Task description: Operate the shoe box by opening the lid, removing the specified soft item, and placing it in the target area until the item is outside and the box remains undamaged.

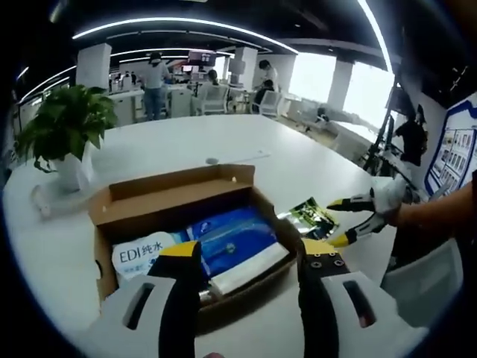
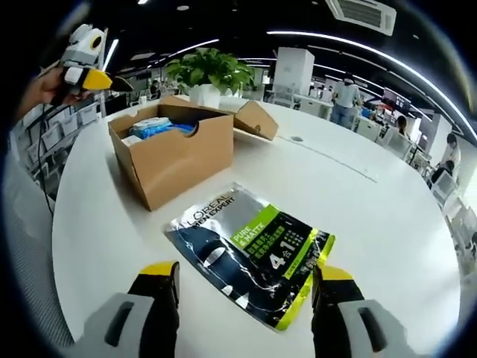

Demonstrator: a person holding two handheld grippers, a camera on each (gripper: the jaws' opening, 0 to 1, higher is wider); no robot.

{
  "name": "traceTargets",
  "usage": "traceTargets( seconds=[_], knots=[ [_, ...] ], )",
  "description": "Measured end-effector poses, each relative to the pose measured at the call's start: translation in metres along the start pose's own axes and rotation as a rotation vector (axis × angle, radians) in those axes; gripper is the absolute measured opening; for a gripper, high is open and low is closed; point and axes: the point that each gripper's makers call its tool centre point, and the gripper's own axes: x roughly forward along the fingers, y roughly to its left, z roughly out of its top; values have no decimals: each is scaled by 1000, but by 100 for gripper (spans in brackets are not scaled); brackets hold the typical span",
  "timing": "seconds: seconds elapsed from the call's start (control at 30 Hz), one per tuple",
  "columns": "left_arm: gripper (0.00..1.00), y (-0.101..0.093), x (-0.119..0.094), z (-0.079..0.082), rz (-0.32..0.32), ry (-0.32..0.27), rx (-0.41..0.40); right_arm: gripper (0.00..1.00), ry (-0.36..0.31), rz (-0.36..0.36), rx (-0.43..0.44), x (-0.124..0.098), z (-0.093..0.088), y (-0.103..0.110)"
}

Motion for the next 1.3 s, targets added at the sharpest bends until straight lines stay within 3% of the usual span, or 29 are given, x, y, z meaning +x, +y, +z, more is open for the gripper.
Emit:
traceTargets(
  seconds=[0.47,0.73,1.3],
  knots=[
    [62,15,-28,-4,15,-70,-1,78,22,-9,129,10,-15,-16],
    [63,28,-43,-9,42,-89,-4,79,6,10,75,13,-8,-10],
    [63,46,-60,-22,93,-79,-15,75,-15,12,69,33,11,-16]
  ],
)
